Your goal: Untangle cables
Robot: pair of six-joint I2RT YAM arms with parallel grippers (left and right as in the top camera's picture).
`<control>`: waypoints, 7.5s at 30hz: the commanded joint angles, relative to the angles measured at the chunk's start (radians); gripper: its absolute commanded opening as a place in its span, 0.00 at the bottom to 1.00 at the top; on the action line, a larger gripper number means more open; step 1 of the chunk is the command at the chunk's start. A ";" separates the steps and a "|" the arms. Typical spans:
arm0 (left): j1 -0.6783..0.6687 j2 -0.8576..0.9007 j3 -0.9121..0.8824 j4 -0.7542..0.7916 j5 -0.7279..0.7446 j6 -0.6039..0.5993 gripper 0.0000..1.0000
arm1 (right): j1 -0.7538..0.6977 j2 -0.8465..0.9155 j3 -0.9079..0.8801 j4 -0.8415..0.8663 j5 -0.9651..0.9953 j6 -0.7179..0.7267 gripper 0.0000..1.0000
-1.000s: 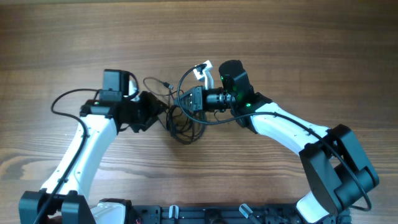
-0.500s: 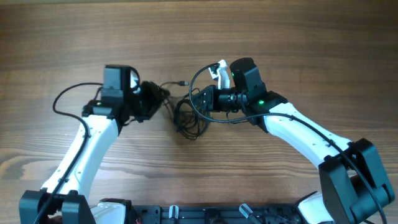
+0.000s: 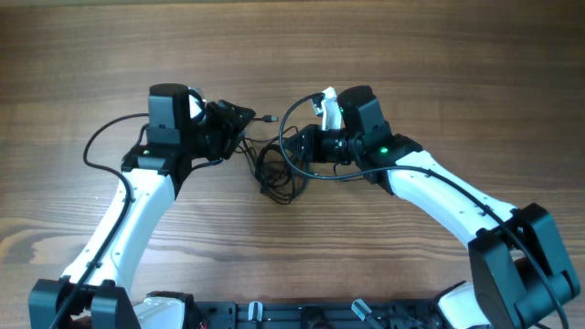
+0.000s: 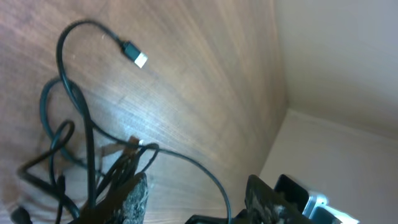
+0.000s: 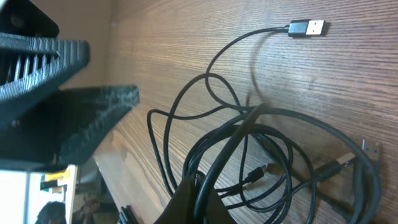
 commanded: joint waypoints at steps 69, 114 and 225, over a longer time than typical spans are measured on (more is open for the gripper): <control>0.668 -0.209 0.005 -0.259 -0.082 0.151 0.04 | -0.855 -0.481 0.249 -0.794 0.522 0.024 0.08; 0.111 -0.084 0.005 -0.585 -0.332 0.013 1.00 | 0.280 0.347 0.205 -0.373 0.027 0.424 0.13; 0.560 -0.101 0.019 0.576 1.019 0.022 0.04 | -0.226 0.005 -0.092 -0.245 -0.047 -0.198 0.98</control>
